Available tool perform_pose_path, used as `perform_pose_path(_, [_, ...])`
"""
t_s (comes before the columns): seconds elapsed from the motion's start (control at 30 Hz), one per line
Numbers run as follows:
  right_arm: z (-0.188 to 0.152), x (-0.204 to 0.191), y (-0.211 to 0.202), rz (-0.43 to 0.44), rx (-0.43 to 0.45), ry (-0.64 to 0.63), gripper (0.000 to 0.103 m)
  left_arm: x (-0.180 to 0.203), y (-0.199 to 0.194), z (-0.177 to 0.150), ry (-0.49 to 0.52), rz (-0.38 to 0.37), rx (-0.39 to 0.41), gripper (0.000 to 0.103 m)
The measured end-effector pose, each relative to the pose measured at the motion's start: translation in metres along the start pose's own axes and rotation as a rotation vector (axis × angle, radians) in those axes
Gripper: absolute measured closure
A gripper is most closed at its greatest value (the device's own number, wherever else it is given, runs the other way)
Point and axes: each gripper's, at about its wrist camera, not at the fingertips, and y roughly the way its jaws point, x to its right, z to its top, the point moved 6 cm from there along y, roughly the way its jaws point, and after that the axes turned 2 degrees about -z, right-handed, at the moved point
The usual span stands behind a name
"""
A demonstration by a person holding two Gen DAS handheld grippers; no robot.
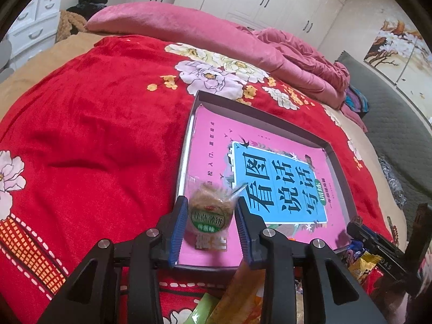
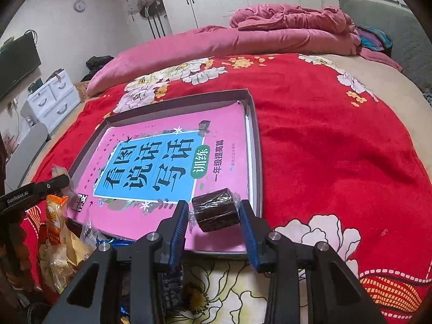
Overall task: Organize snacks
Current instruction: 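Carry both snacks onto the pink workbook in the tray and open both tools, then withdraw both open tools from the tray back to the snack pile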
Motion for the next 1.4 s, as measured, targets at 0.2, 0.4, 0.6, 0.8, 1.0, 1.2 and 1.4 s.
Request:
perform_pose_path(0.2, [0.0,0.004,-0.001,-0.001,0.001,0.012,0.063,0.0,0.0,0.001,-0.002,-0.003,0.002,0.066])
perform_pose_path(0.4, [0.0,0.005,-0.005,0.003,0.01,0.009,0.063,0.001,-0.001,0.001,-0.007,-0.01,0.002,0.064])
perform_pose_path(0.6, [0.003,0.007,-0.013,0.001,0.043,0.013,0.062,0.001,-0.005,0.001,-0.01,-0.022,0.008,0.058])
perform_pose_path(0.8, [0.01,0.007,-0.026,0.009,0.105,0.018,0.055,0.002,-0.015,0.003,0.002,-0.022,0.041,0.045])
perform_pose_path(1.0, [0.013,0.004,-0.033,0.016,0.134,0.014,0.049,-0.004,-0.025,0.006,-0.024,-0.03,0.074,0.042])
perform_pose_path(1.2, [0.015,0.002,-0.039,0.018,0.157,0.007,0.045,-0.008,-0.034,0.007,-0.032,-0.033,0.094,0.032])
perform_pose_path(1.4, [0.013,0.0,-0.045,0.029,0.168,0.007,0.04,-0.008,-0.042,0.005,-0.02,-0.025,0.108,0.028])
